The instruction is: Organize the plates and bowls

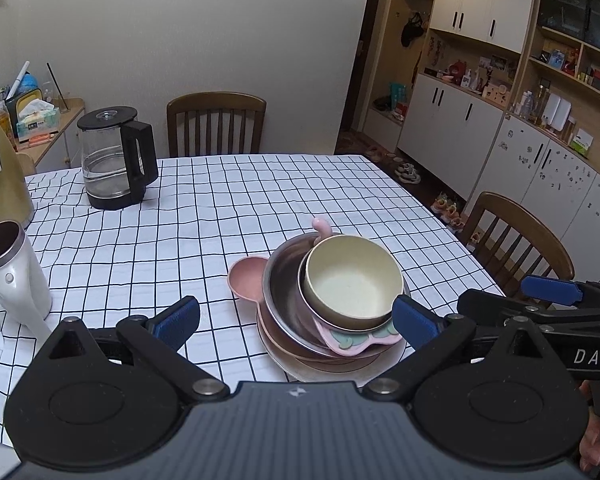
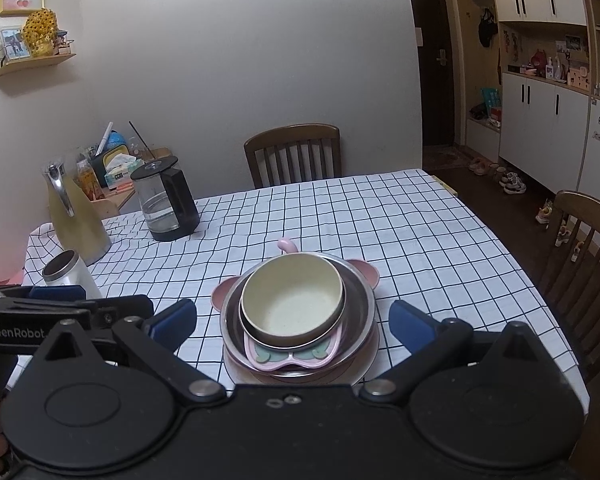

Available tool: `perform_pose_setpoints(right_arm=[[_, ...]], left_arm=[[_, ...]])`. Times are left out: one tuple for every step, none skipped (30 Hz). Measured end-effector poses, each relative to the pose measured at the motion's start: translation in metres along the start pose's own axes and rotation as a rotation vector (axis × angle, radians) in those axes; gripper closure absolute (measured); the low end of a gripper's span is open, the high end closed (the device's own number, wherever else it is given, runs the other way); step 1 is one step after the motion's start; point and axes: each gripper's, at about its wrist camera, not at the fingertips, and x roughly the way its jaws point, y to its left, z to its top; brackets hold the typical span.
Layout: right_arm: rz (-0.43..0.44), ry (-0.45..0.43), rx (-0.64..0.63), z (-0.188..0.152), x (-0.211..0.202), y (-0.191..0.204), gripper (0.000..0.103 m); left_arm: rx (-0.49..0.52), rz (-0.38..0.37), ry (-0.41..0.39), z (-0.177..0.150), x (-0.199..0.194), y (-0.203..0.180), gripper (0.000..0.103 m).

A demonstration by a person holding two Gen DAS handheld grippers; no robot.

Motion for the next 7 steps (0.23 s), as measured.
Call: perform_pose_setpoints(right_arm=[[0.002,0.002,0.002,0.0005,0.0013,-0.0009,0.0],[0.005,0.004,0.002,0.0012,0.0025,-0.0016,0.0],[0.006,0.004,0.001,0.0018,0.0036,-0.0021,0.0],[0.008,0.004,-0.001,0.0023,0.0045,-0.0026,0.0],[0.011,0.004,-0.003,0.0026,0.0058,-0.0028,0.0],[0.014,0.006,-0.004,0.0033,0.0072,-0.0031,0.0],[0.018,0.007,-0.006,0.0038,0.0088,-0.0031,0.0]], left_arm=[[-0.002,0.001,0.001,0.0006,0.0015,0.0006,0.0],[-0.003,0.002,0.003,0.0013,0.0029,0.0009,0.0],[-0.004,0.005,0.004,0.0021,0.0043,0.0009,0.0],[-0.004,0.008,0.005,0.0028,0.0058,0.0006,0.0],[-0.005,0.01,0.006,0.0036,0.0076,0.0007,0.0],[-0.008,0.01,0.009,0.0045,0.0097,0.0012,0.0],[-0.012,0.011,0.01,0.005,0.011,0.0013,0.0]])
